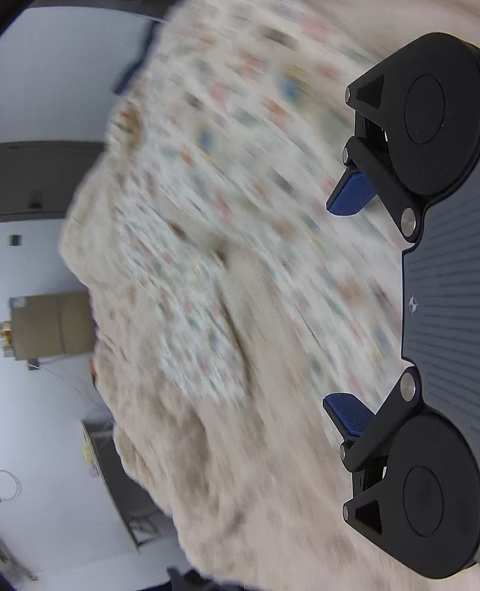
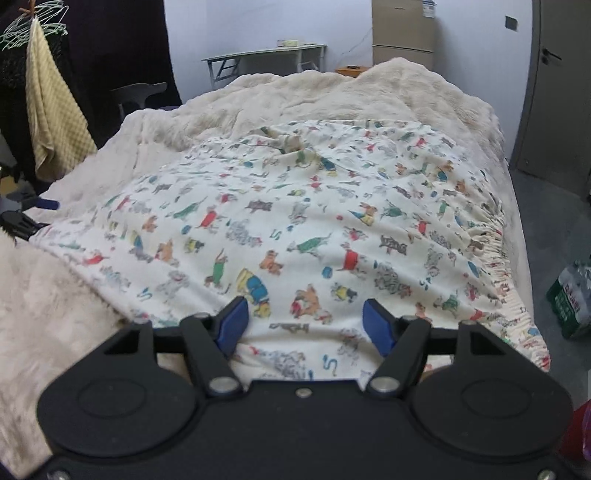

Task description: Fold clothes

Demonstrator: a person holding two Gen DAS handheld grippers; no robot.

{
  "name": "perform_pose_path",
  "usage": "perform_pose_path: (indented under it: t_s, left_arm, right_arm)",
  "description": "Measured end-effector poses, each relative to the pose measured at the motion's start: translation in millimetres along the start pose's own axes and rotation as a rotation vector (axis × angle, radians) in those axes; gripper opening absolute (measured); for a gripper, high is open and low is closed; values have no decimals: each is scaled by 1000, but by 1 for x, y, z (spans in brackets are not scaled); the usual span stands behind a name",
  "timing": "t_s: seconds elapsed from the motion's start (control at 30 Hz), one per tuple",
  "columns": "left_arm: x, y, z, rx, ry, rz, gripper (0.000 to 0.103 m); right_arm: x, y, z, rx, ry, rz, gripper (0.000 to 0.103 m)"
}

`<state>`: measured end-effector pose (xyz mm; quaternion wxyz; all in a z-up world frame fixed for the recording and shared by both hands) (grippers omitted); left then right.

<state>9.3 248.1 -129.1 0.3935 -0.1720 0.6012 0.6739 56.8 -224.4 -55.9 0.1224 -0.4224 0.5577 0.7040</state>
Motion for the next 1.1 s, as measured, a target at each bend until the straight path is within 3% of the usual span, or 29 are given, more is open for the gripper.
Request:
perform_pose_path:
  t_s: [0.17,0.33,0.4,0.57,0.77,1.1]
  left_arm:
    - [56,21,45,-114,-166,44,102]
    - [84,34,12,41,-334,67,102]
    - [80,34,4,85,-326,45,102]
    - [65,10,-7,-26,-391,64,102]
    - [54,11,-27,-51,-482,47,103]
    - [52,0,-15,-100,-456,79,103]
  right_arm:
    - [-1,2,-1,0,-11,-8,70]
    - [-3,0,3,9,16,-9,71]
    - [-3,-1,4,12,21,-9,71]
    - [-2,0,3,5,13,-13,71]
    - [-2,-1,5,12,22,-13,71]
    - [-2,1,5,20,29,-14,72]
Point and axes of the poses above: each gripper's, at about its wrist camera, not at the fingertips, and y roughly against the way its jaws point, z to its left, x to its underside, the point moved 10 cm from there along -y, roughly the way its jaws point, and after that the axes turned 4 degrees about y, right-handed, at the moved point
